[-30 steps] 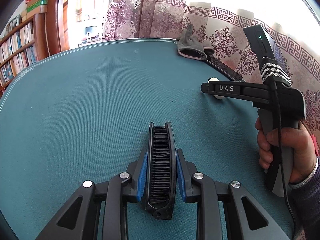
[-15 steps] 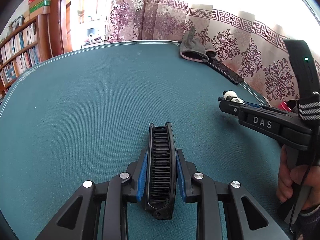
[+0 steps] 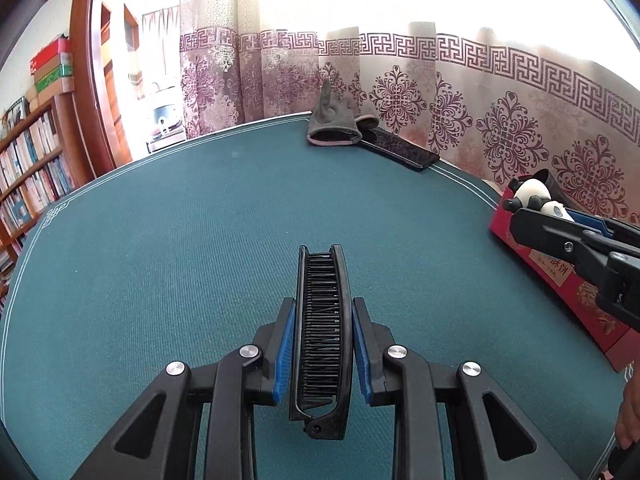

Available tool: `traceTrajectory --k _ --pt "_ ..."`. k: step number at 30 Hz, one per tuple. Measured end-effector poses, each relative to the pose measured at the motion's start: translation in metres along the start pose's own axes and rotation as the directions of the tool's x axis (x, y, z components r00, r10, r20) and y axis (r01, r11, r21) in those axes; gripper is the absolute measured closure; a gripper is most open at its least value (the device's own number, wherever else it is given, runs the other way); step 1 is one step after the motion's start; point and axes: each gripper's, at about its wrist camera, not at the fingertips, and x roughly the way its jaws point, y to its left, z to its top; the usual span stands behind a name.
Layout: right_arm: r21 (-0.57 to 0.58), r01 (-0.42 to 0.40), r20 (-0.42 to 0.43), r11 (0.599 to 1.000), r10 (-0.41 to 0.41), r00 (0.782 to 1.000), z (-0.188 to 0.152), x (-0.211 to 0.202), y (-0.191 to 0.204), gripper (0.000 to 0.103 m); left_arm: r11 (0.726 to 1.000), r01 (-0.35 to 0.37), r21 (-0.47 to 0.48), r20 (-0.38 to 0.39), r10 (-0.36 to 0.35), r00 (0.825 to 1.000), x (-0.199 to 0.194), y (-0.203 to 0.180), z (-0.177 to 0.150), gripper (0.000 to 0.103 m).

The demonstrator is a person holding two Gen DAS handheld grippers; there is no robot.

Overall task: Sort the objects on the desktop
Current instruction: 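Carry the black comb and panda figurine over the red tin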

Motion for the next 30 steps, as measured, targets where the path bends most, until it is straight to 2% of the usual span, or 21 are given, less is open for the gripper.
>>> traceTrajectory --k 10,15,22,30 --pt "0.042 0.096 0.046 0.995 -0.098 0.994 -0.030 -0.064 -0.041 0.064 0.998 0.014 0.061 0.022 -0.015 1.000 -0.017 -0.034 0.002 0.075" --pt "0.062 0.183 0.125 0.981 -0.190 0.974 -0.040 -0.099 -0.063 0.064 0.995 0.034 0.092 0.030 -0.037 0.999 -0.023 -0.057 0.007 0.075" --pt "0.157 0.239 0.073 0.958 -0.253 0.965 -0.057 -0.109 -0.114 0.064 0.984 0.081 0.159 0.041 -0.088 0.995 -0.034 -0.096 0.016 0.075" --pt "0.201 0.281 0.062 0.938 -0.299 0.952 -0.072 -0.125 -0.147 0.064 0.960 0.201 0.195 0.032 -0.211 0.977 -0.038 -0.140 0.036 0.075"
